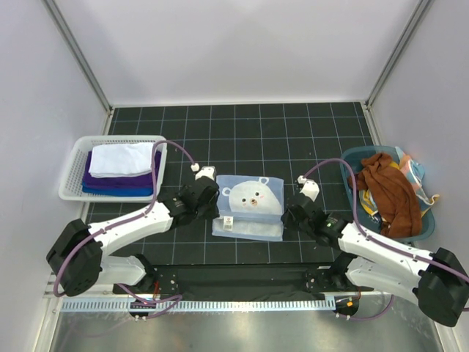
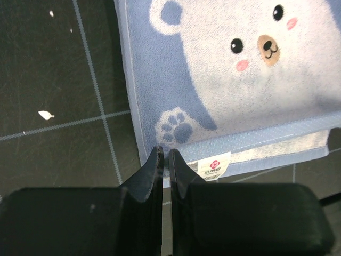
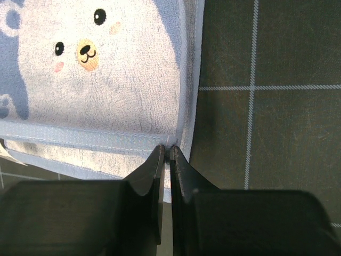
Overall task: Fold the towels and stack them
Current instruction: Fold the towel
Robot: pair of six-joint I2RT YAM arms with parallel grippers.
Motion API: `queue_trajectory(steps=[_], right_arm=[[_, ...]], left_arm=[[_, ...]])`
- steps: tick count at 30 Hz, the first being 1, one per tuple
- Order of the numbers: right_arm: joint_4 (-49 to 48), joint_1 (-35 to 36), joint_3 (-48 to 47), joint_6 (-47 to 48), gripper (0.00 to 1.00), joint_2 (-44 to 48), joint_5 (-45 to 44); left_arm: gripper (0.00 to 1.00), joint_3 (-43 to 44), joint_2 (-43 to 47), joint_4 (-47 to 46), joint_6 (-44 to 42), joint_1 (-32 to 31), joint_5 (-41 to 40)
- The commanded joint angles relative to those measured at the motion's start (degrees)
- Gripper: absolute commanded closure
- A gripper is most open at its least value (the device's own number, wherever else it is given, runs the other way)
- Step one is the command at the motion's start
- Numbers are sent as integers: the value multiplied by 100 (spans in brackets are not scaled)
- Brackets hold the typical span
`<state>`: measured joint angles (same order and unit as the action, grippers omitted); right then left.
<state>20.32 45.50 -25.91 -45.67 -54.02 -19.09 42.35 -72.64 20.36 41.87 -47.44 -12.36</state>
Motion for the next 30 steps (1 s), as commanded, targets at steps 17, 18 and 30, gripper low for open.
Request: queue_trajectory(steps=[17,18,30], right_arm=[[622,47,-608,50,99,515,-350],[631,47,-591,32,99,550,-350],[491,91,-248,-135,97,621,-244]], left_arm=[[97,309,681,618,-29,-11,-407],[97,309,707,644,-29,-11,-416],[95,-103,699,531,102,-11,-267]])
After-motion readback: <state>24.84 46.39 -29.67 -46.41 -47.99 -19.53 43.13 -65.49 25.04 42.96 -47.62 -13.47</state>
